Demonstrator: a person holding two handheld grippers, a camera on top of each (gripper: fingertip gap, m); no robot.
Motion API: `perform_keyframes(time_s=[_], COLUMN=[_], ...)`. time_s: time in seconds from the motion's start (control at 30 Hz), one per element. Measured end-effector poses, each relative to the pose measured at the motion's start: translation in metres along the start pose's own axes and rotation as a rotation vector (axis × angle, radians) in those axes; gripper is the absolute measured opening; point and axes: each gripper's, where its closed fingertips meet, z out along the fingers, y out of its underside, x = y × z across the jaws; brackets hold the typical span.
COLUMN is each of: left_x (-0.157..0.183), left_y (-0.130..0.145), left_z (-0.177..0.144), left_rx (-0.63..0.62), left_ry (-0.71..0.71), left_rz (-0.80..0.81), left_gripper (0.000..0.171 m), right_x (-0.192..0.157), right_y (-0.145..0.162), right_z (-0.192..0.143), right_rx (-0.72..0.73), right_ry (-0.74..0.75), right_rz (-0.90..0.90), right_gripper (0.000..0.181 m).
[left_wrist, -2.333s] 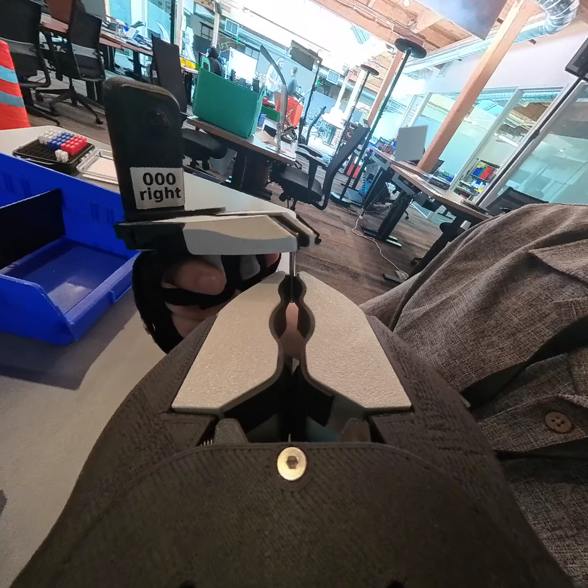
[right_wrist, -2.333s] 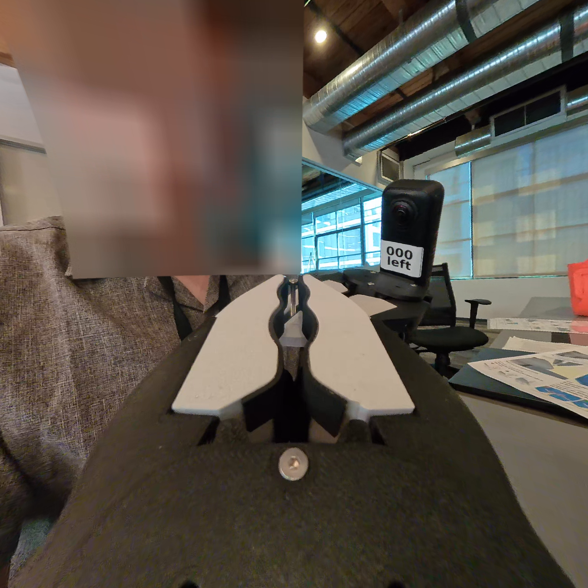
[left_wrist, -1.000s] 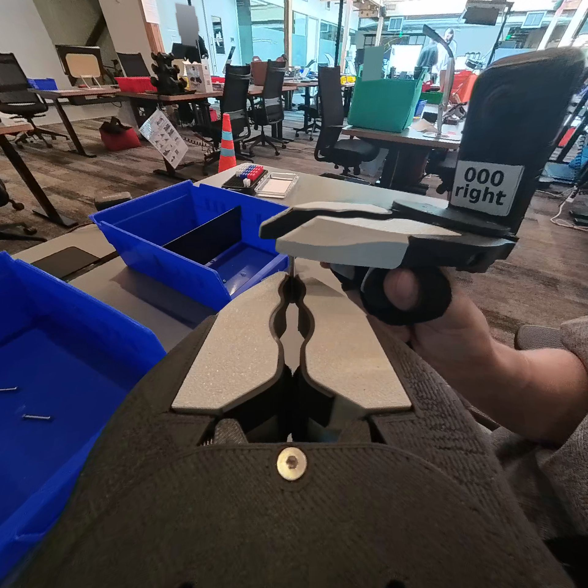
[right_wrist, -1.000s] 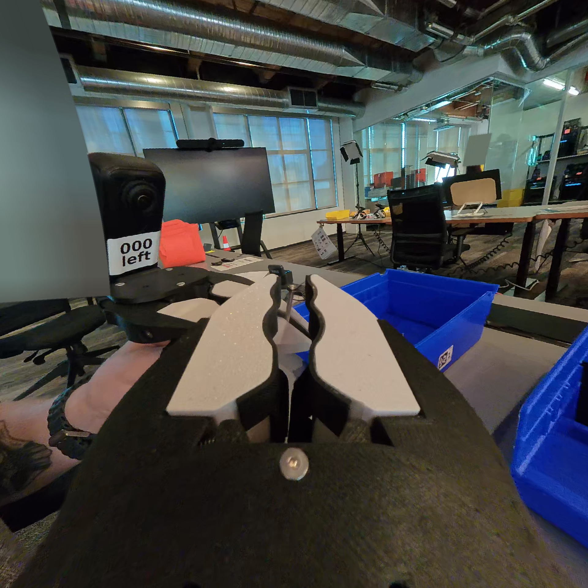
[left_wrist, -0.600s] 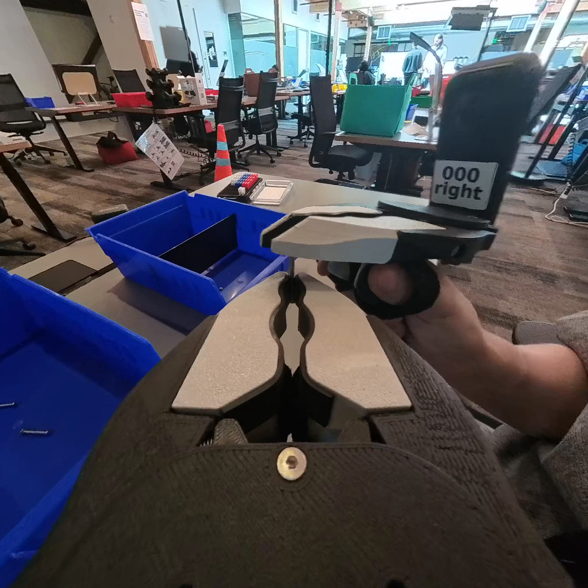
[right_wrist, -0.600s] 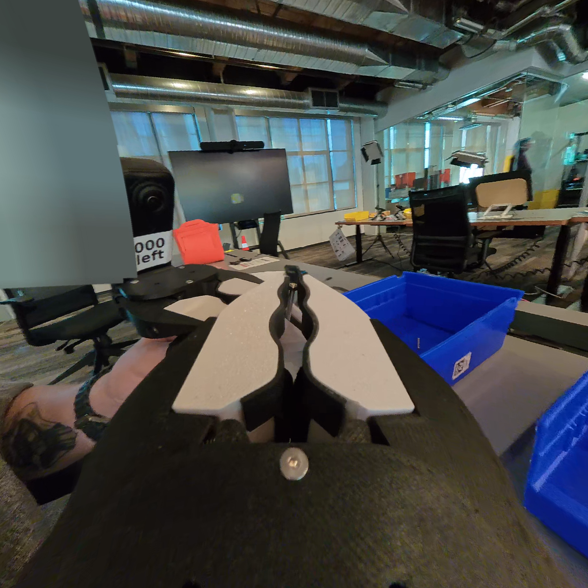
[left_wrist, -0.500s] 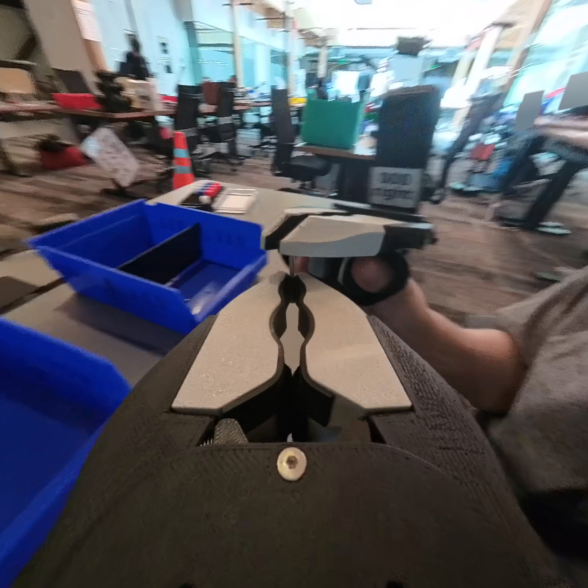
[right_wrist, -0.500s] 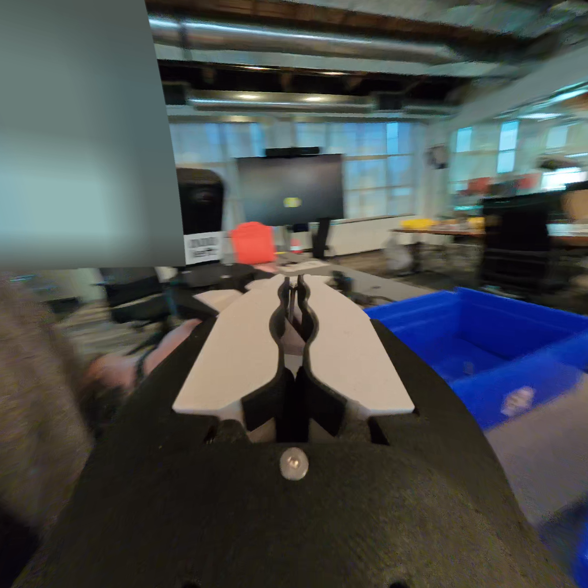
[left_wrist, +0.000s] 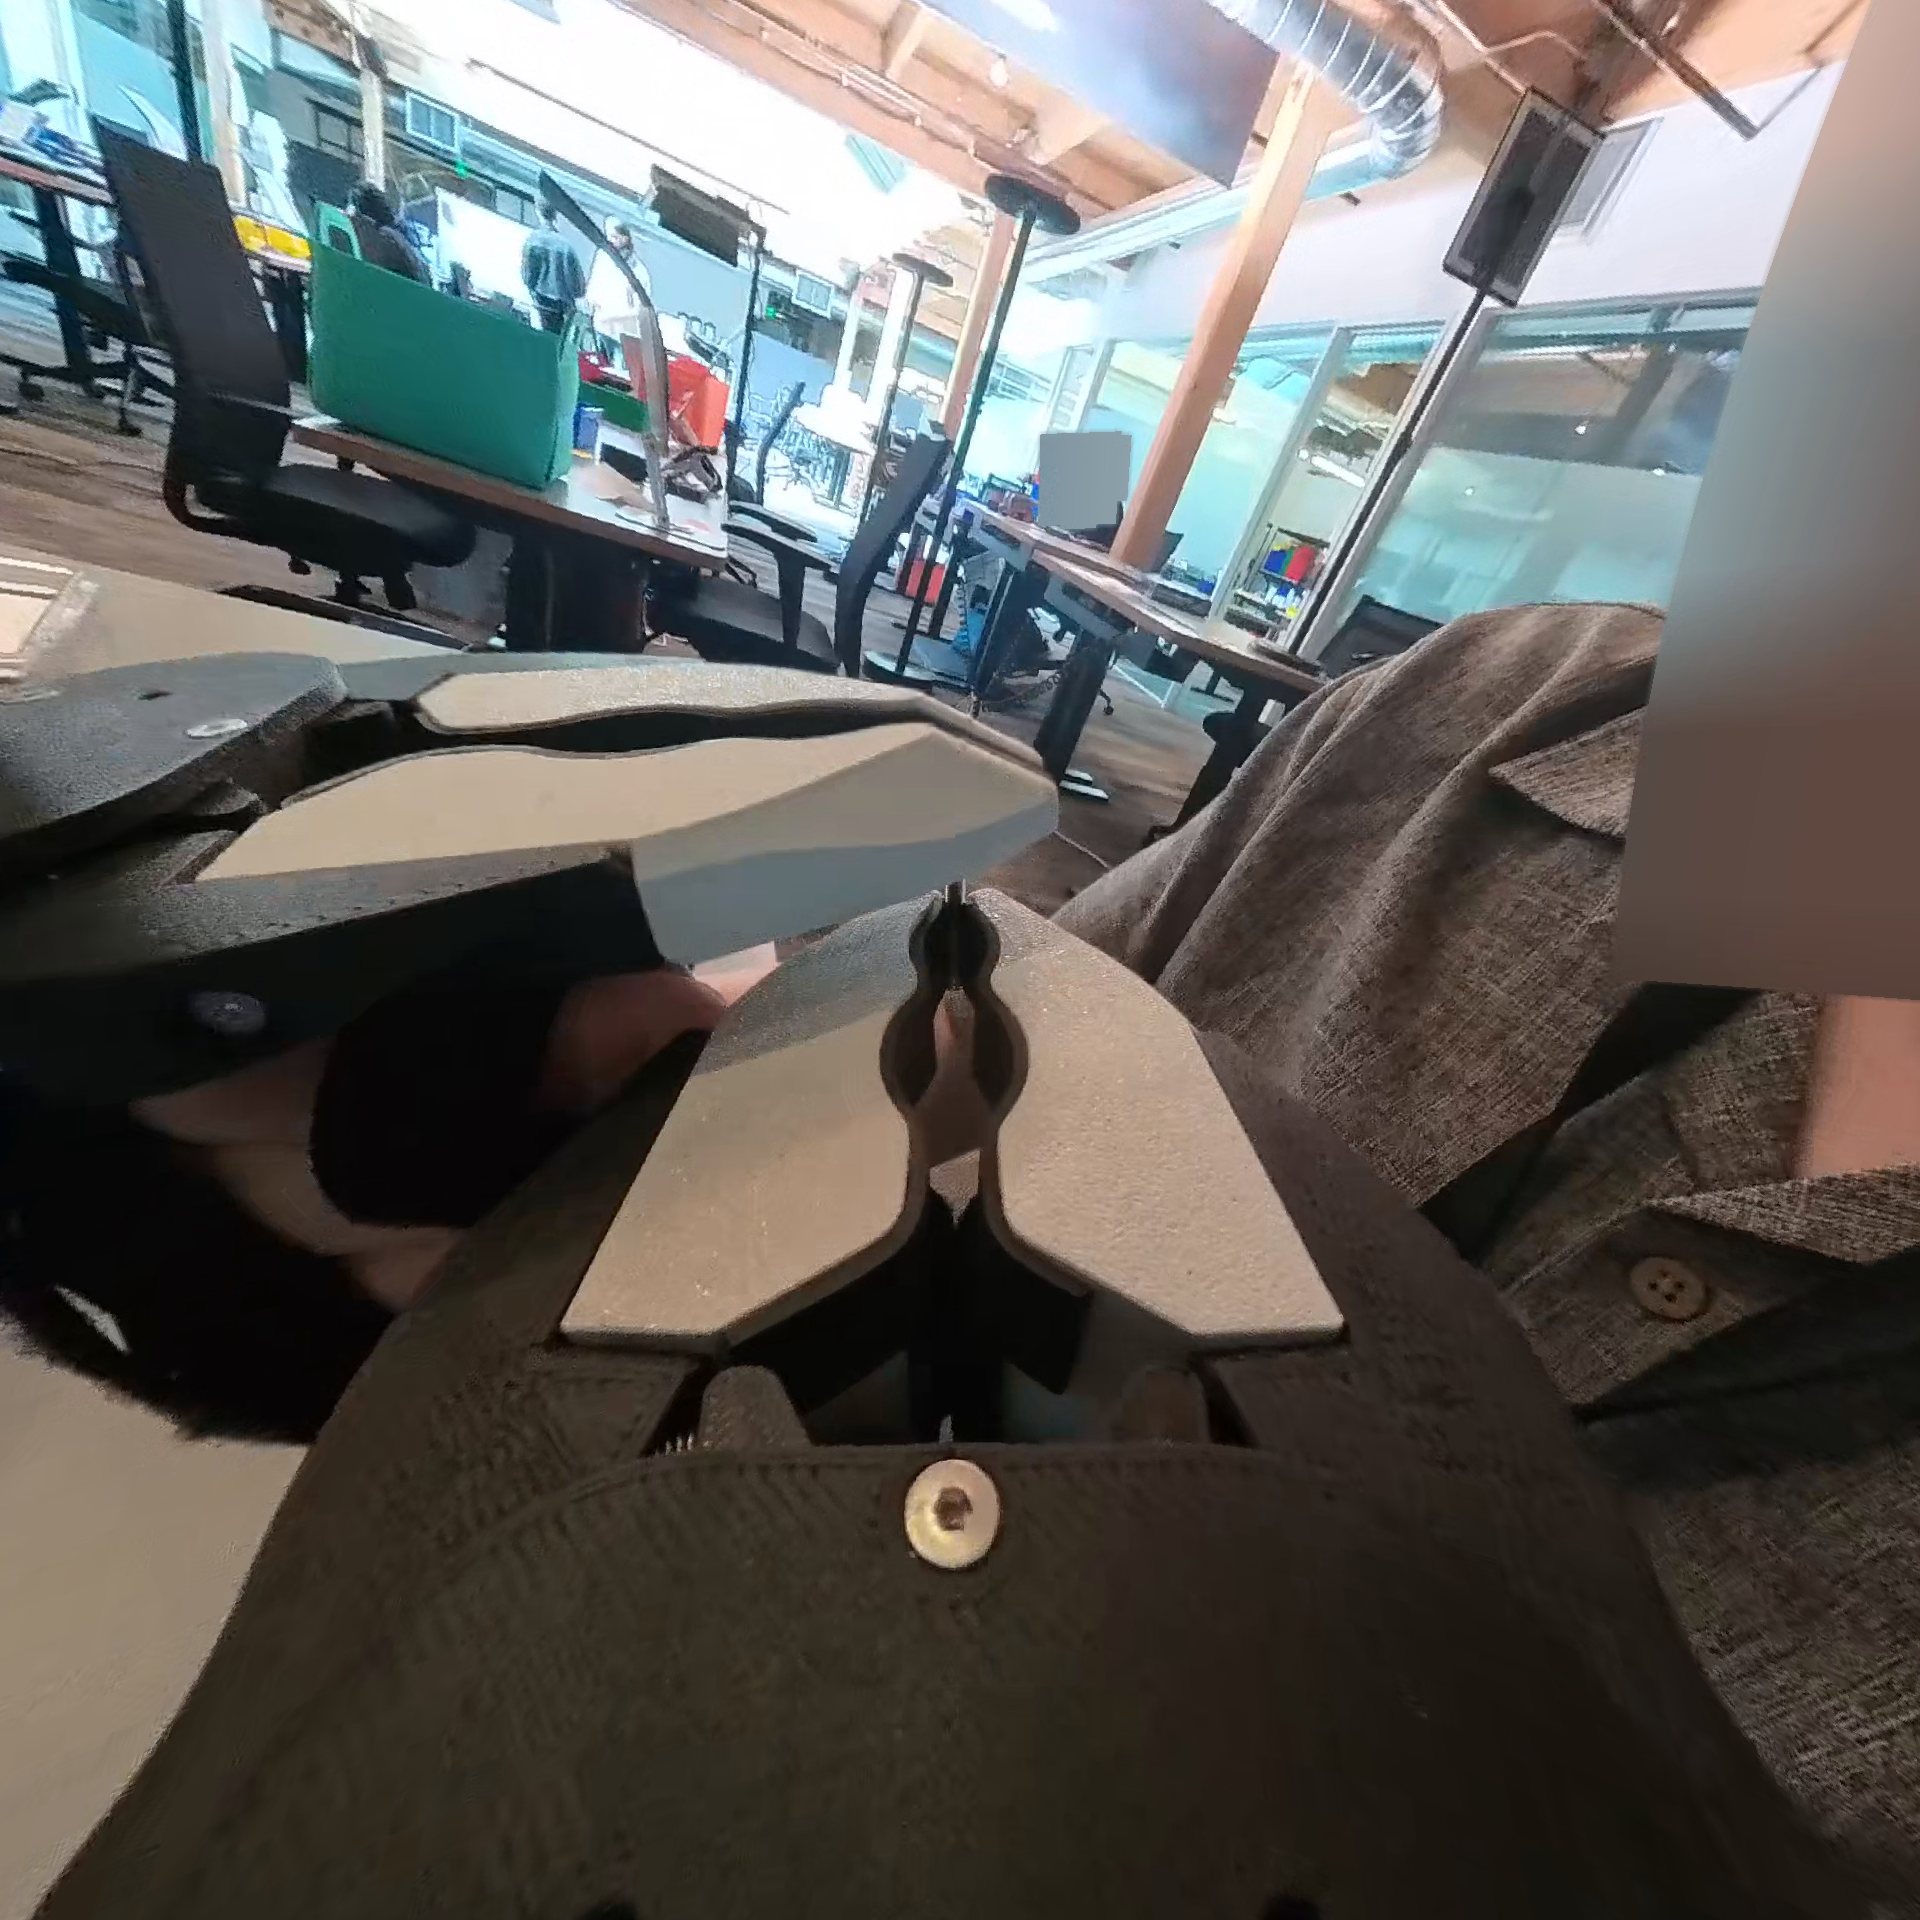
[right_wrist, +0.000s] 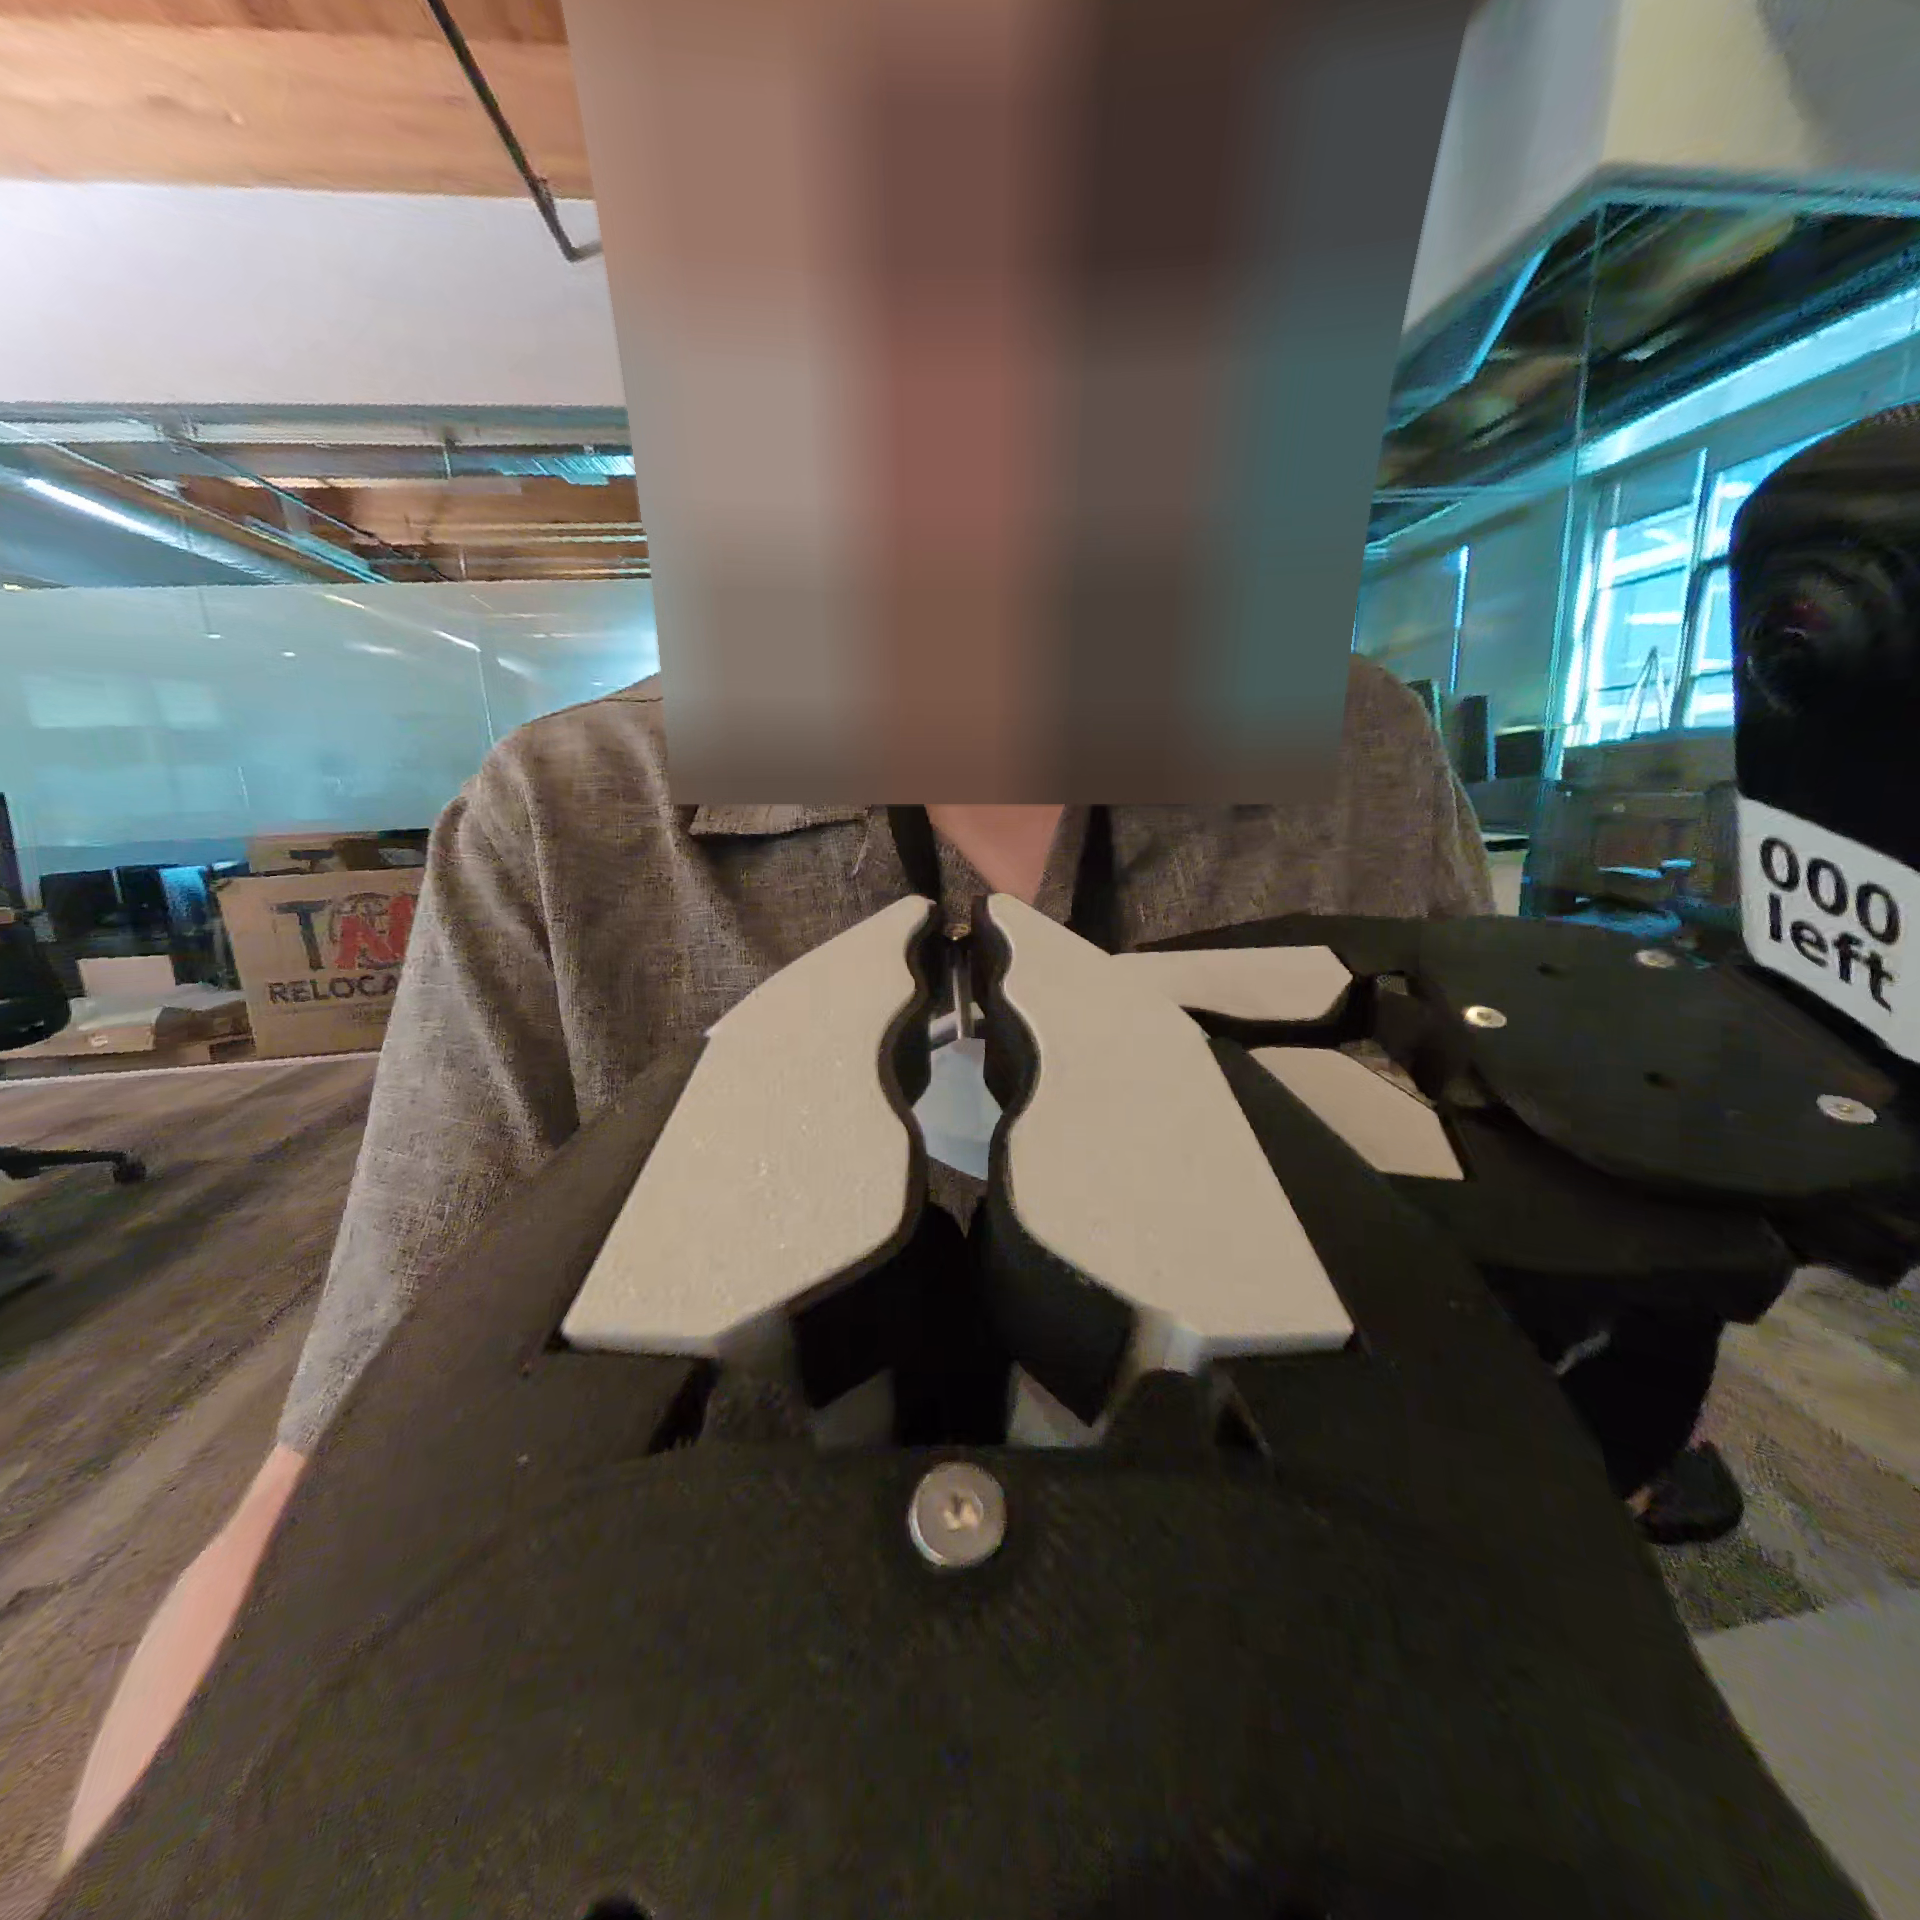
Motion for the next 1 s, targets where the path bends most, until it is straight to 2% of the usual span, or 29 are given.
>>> perform_keyframes(time_s=[0.1,0.17,0.23,0.3,0.4,0.47,0.53,0.57,0.63,0.7,0.83,1.0], left_x=[-0.002,-0.004,-0.007,-0.011,-0.036,-0.06,-0.075,-0.081,-0.086,-0.088,-0.09,-0.088], left_y=[-0.003,-0.004,-0.005,-0.006,-0.011,-0.011,-0.01,-0.009,-0.008,-0.007,-0.007,-0.008], left_z=[-0.003,-0.005,-0.007,-0.009,-0.023,-0.038,-0.049,-0.052,-0.054,-0.055,-0.056,-0.056], left_rx=[-0.002,0.0,0.004,0.01,0.023,0.017,0.014,0.008,-0.002,-0.018,-0.026,-0.03], left_ry=[-0.04,-0.05,-0.062,-0.091,-0.273,-0.453,-0.572,-0.621,-0.682,-0.73,-0.768,-0.778], left_rz=[0.025,0.027,0.024,0.027,0.041,0.06,0.08,0.097,0.126,0.157,0.18,0.208], left_gripper=[0.002,0.002,0.002,0.002,0.002,0.002,0.002,0.002,0.002,0.002,0.002,0.002], right_x=[0.004,0.009,0.004,0.008,0.017,0.022,0.02,0.018,0.015,0.021,0.04,0.047], right_y=[-0.004,-0.01,-0.017,-0.022,-0.031,-0.035,-0.036,-0.033,-0.029,-0.026,-0.022,-0.019], right_z=[-0.001,-0.005,-0.01,-0.019,-0.034,-0.054,-0.083,-0.088,-0.098,-0.095,-0.089,-0.098], right_rx=[0.01,0.042,0.08,0.105,0.132,0.125,0.175,0.17,0.1,-0.004,-0.099,-0.058], right_ry=[0.102,0.22,0.295,0.463,0.892,1.283,1.667,1.779,2.001,2.111,2.158,2.146], right_rz=[-0.042,-0.061,-0.113,-0.165,-0.349,-0.471,-0.502,-0.52,-0.574,-0.628,-0.655,-0.61], right_gripper=[0.006,0.032,0.035,0.039,0.039,0.043,0.033,0.038,0.031,0.031,0.032,0.027])
